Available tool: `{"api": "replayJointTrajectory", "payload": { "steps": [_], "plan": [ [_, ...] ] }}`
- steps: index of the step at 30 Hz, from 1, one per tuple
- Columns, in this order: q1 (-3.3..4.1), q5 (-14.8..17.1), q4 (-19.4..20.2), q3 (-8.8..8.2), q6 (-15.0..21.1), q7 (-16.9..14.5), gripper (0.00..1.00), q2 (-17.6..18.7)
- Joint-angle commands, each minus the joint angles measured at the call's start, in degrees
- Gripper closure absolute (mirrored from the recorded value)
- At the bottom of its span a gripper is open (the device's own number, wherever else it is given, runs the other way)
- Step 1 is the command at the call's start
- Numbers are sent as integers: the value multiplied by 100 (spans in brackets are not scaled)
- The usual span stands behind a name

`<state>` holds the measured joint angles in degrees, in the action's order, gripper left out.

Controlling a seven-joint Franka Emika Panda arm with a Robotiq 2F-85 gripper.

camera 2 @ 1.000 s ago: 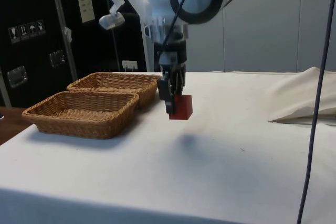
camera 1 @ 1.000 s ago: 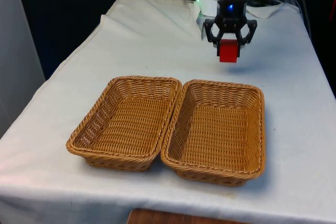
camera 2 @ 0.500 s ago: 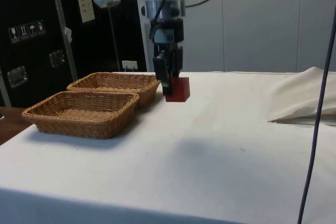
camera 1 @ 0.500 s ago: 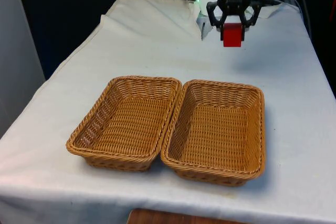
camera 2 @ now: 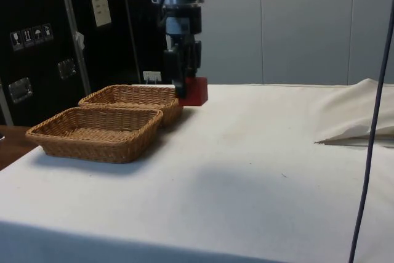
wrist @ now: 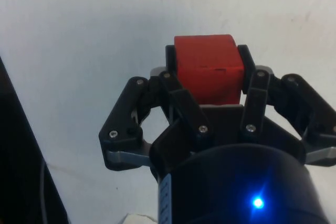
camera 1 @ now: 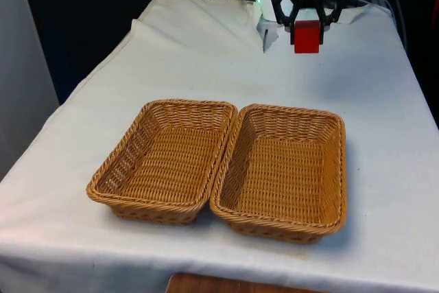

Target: Pick up the red cube and place it into the right basket.

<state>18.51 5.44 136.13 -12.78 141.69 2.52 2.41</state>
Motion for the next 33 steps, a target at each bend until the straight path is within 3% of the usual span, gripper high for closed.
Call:
{"api": "replayJointTrajectory", "payload": {
  "steps": [1,12,13,20,22,23,29,30,31,33],
  "plan": [
    [0,17,-103,-6,-57,-11,99,74],
    [-29,92,-825,-17,-183,-74,99,613],
    [-11,11,-756,-29,-120,-17,99,573],
    [-57,132,-1358,-29,-229,-103,99,1049],
    [-29,52,-1369,-52,-183,-40,99,1066],
    [-63,149,-1495,-29,-241,-109,99,1163],
    [-97,201,-1977,-40,-304,-149,99,1558],
    [-52,109,-1931,-74,-235,-69,99,1536],
    [-103,201,-2045,-46,-315,-155,99,1616],
    [-115,218,-2252,-63,-367,-172,99,1776]
  ]
}}
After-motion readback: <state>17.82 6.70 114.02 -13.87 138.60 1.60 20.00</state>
